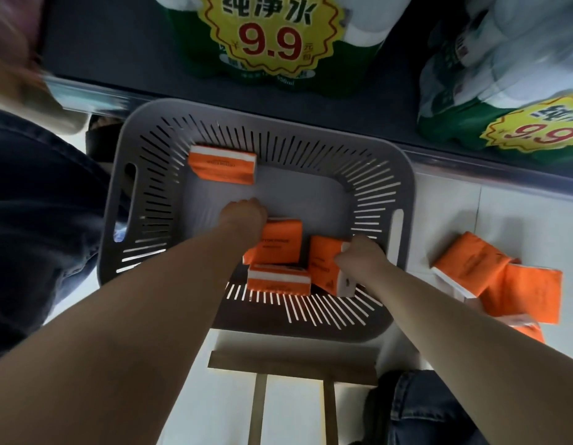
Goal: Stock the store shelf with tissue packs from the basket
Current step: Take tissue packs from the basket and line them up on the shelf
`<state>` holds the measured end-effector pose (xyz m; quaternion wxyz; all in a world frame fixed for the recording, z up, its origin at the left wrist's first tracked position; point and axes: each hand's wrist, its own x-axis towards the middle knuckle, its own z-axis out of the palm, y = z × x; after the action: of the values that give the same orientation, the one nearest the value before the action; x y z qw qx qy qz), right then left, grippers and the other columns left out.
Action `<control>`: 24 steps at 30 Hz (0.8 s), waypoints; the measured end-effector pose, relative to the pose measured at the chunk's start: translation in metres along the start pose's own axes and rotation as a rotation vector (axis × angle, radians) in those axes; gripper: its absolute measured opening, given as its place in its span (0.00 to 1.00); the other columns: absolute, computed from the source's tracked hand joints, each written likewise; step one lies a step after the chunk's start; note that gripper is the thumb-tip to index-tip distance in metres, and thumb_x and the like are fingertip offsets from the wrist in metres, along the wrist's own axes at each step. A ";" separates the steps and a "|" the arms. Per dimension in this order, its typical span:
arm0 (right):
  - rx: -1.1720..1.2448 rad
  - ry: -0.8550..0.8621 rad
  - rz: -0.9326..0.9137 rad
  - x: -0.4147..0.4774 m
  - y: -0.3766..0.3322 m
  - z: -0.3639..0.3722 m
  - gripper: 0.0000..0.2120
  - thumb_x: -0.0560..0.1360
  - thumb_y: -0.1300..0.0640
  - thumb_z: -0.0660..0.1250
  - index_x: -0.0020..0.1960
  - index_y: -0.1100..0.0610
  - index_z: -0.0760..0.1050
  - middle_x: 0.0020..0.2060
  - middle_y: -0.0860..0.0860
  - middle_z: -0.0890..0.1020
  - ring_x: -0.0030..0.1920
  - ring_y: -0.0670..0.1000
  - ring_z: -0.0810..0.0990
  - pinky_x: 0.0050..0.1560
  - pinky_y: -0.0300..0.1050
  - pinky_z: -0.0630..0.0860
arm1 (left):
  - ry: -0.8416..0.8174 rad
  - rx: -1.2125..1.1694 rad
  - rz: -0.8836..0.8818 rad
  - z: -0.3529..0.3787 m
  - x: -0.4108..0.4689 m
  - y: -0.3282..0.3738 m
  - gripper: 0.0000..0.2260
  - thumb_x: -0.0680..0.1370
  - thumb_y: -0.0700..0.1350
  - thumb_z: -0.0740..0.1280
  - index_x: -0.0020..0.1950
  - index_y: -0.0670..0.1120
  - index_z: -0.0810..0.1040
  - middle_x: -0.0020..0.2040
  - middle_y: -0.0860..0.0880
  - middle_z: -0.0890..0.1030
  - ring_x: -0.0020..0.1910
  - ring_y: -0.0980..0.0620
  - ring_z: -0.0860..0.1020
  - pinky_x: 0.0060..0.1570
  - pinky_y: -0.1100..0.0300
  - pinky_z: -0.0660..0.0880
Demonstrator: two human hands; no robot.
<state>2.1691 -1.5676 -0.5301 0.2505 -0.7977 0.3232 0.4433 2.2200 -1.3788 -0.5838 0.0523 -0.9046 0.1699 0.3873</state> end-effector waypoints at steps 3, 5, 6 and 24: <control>0.018 0.027 -0.013 -0.007 -0.001 -0.005 0.17 0.77 0.58 0.65 0.64 0.60 0.68 0.58 0.59 0.76 0.58 0.58 0.76 0.47 0.46 0.69 | -0.002 -0.074 -0.009 -0.010 -0.008 -0.004 0.16 0.77 0.41 0.65 0.65 0.42 0.73 0.61 0.42 0.73 0.60 0.43 0.75 0.57 0.51 0.73; 0.034 0.055 -0.028 -0.013 -0.002 -0.010 0.17 0.77 0.57 0.65 0.64 0.59 0.68 0.56 0.58 0.77 0.55 0.57 0.77 0.44 0.45 0.68 | 0.009 -0.119 -0.023 -0.019 -0.014 -0.007 0.18 0.77 0.44 0.67 0.66 0.42 0.72 0.62 0.43 0.72 0.60 0.43 0.75 0.57 0.52 0.73; 0.047 0.069 -0.039 -0.016 -0.002 -0.012 0.16 0.77 0.57 0.65 0.63 0.59 0.69 0.55 0.57 0.77 0.51 0.56 0.77 0.42 0.44 0.67 | 0.013 -0.133 -0.034 -0.024 -0.018 -0.009 0.18 0.77 0.44 0.67 0.66 0.42 0.72 0.62 0.42 0.72 0.60 0.44 0.75 0.57 0.52 0.73; 0.837 0.034 -0.154 -0.105 -0.020 -0.073 0.13 0.71 0.62 0.68 0.54 0.63 0.75 0.51 0.62 0.80 0.52 0.60 0.80 0.57 0.59 0.78 | 0.129 -0.661 -0.118 -0.153 -0.104 -0.040 0.19 0.75 0.44 0.69 0.66 0.44 0.75 0.58 0.40 0.79 0.56 0.42 0.78 0.55 0.53 0.74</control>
<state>2.1815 -1.5737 -0.4012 0.5797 -0.6563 0.4186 0.2407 2.2715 -1.3486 -0.4042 -0.2320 -0.9036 -0.0145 0.3598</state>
